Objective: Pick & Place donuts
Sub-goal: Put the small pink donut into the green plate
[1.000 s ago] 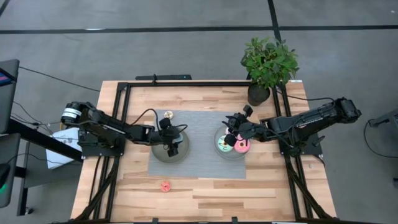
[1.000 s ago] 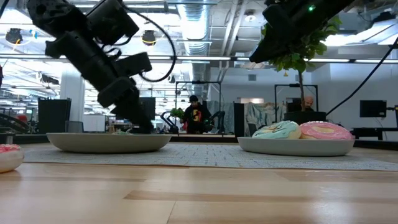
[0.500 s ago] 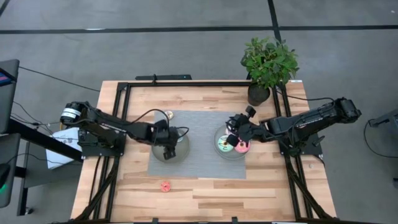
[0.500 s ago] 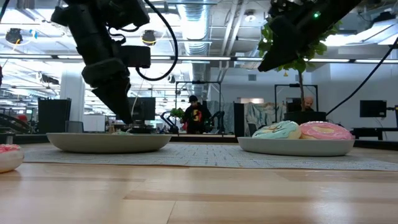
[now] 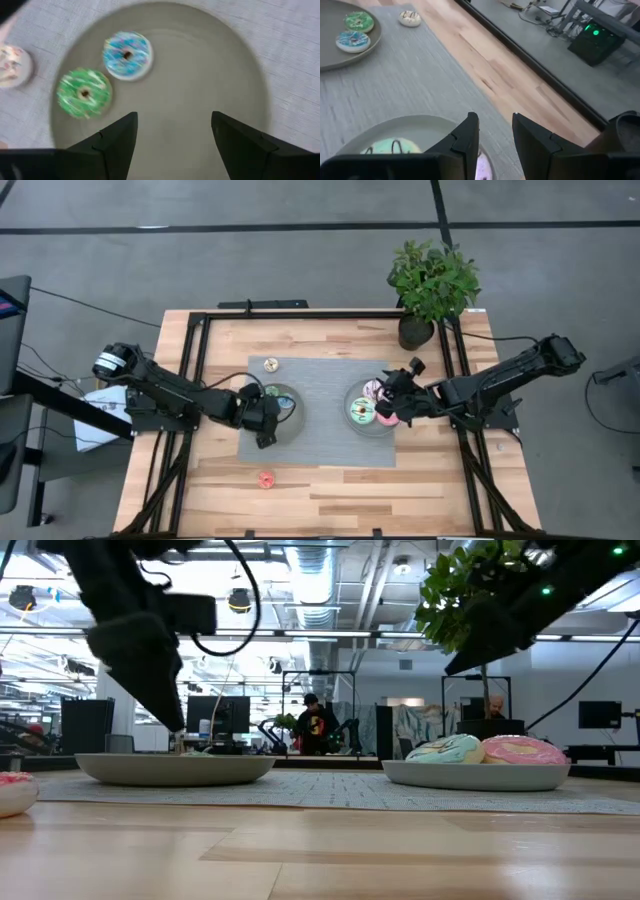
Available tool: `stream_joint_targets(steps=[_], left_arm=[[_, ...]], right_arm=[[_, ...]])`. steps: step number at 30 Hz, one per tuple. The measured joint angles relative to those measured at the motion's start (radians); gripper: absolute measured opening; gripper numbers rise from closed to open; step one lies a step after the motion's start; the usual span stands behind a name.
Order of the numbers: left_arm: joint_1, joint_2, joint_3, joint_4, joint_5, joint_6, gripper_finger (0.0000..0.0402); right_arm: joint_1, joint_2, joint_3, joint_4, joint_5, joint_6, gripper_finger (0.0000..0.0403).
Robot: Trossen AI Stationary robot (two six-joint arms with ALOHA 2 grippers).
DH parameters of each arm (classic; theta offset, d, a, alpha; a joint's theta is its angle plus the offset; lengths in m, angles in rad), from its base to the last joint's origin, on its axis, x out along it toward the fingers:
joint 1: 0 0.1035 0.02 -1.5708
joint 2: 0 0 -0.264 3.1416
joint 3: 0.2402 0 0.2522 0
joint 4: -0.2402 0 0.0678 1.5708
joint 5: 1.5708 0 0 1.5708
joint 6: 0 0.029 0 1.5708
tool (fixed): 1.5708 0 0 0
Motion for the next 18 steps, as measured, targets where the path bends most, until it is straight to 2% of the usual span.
stream_joint_targets(steps=[9, 18], left_arm=[[-0.175, -0.01, 0.0, -0.005, 0.113, -0.16, 0.0248], [-0.285, -0.01, 0.0, 0.036, 0.178, -0.348, 0.0248]], right_arm=[[0.096, -0.12, -0.084, -0.001, 0.003, 0.08, 0.0109], [0.133, -0.128, -0.087, -0.007, 0.009, 0.075, 0.0109]])
